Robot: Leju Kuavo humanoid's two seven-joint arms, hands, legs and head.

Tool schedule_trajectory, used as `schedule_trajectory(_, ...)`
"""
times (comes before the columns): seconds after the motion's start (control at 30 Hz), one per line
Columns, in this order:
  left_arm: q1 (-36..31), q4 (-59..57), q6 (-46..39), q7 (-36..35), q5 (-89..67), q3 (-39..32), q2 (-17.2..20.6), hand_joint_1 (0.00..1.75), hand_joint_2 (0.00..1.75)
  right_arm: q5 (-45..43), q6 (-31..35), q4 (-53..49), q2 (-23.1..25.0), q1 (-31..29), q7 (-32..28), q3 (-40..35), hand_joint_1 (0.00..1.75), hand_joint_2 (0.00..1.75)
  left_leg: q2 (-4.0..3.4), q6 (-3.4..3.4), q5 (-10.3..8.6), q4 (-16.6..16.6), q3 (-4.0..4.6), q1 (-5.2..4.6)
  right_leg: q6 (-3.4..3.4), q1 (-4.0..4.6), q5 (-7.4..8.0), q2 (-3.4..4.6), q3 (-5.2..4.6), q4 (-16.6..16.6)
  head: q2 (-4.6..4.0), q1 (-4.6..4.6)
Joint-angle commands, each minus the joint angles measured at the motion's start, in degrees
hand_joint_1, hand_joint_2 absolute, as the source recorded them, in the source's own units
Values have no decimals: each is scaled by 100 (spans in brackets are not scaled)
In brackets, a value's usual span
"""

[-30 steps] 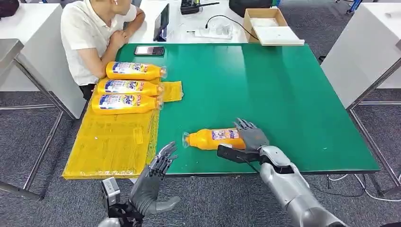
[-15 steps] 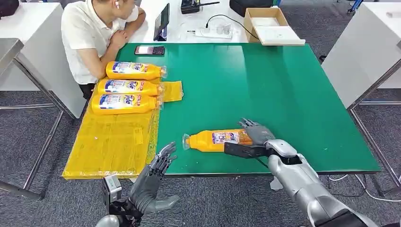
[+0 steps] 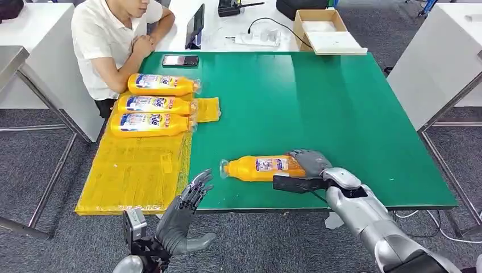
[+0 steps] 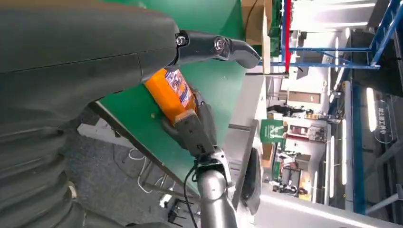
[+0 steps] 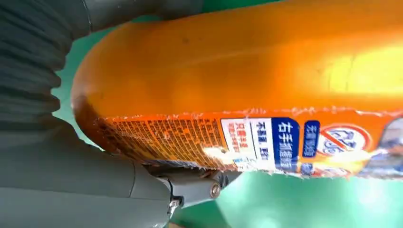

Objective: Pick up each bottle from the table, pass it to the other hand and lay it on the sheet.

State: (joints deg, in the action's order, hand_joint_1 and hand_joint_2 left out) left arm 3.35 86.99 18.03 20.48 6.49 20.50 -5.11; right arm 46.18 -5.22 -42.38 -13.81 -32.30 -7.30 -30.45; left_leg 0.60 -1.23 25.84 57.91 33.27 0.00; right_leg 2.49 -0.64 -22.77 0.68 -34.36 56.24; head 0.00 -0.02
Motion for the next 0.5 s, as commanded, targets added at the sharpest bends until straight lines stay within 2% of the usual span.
schedule_trajectory(0.03, -171, -278, -120, -27, -43, 9, 85, 0, 175, -299, 742, -13, 555, 691, -141, 222, 175, 175, -5, 11, 3, -15, -21, 8, -12, 9, -3, -5, 20, -15, 0, 0)
schedule_trajectory(0.17, -109, -197, -275, -27, -95, -3, 74, 0, 175, -364, 1510, -230, 892, 1094, -421, 677, 175, 175, -6, 12, 5, -11, -18, 9, -12, 10, -4, -5, 13, -12, 0, 2)
schedule_trajectory(0.33, -56, -138, -480, -6, -122, -25, 43, 0, 175, -551, 2158, -675, 1227, 1457, -700, 1174, 175, 175, -9, 14, 7, -9, -13, 12, -14, 11, -7, -5, 7, -7, 0, 0)
schedule_trajectory(0.4, -5, -92, -821, 56, -195, -119, -44, 0, 175, -739, 2509, -1017, 1389, 1680, -926, 1499, 175, 175, -7, 10, 6, -6, -3, 9, -10, 8, -6, -4, -2, -3, 0, 0)
schedule_trajectory(0.5, 162, 56, -1873, 228, -447, -424, -328, 0, 175, -935, 2905, -1709, 1516, 2098, -1148, 1818, 175, 175, -3, 10, 8, -2, 8, 9, -10, 8, -10, -5, -9, 1, 0, 2)
